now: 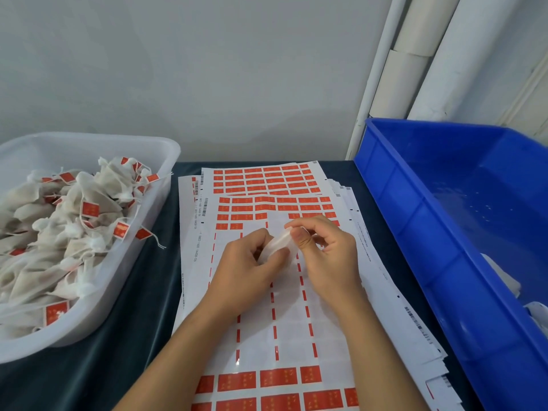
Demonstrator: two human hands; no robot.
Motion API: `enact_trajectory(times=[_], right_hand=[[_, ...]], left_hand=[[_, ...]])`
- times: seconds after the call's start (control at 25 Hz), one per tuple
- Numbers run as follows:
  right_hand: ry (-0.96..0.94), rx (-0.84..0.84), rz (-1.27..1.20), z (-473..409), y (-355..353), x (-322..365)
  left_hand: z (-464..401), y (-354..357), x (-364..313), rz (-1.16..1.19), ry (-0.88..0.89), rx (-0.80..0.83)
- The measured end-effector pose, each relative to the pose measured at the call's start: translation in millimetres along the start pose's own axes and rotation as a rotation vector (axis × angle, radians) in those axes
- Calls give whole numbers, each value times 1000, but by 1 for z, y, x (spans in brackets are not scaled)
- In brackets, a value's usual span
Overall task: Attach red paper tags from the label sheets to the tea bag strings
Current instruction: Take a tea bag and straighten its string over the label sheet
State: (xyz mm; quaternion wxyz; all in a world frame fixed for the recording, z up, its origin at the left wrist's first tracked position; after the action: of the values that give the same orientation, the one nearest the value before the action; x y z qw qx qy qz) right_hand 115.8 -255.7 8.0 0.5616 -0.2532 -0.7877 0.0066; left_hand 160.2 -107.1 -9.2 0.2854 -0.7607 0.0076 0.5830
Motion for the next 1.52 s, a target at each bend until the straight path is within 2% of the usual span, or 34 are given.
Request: enact_trajectory(times=[0.32,0.56,0.76,0.84,1.0,1.12,1.28,1.52], right_hand=[[14,-14,-47,1,2,0],[20,-8,-59,2,3,0],[-5,-20,-44,3,3,0],[-24,-53,-33,3,1,-1],[-80,-137,77,4,-2,1],[-68,-143,117,4,-2,-1],[26,-104,108,2,-2,-10],[50,-41,167,2,2,-10]], left_hand=[[0,-2,2,18,-2,11],[1,-3,2,309,-26,134],[5,0,-2,313,-49,243],[7,2,-2,336,-118,256],[0,6,0,150,-93,262],[-2,6,1,152,-94,270],[0,-1,-3,329,-73,259],[3,-11,-1,509,-92,191]])
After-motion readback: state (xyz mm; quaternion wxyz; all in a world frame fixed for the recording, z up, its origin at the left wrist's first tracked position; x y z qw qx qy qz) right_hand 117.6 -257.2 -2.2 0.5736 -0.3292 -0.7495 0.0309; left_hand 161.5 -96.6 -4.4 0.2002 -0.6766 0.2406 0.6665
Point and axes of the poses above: each hand's wrist, its own z-axis away from the middle knuckle, its own y-axis out of the palm, x = y × z, the point moved 5 cm from there along -z, towards the middle knuckle, and after that the axes turned 6 degrees about x, right-handed, at the moved point
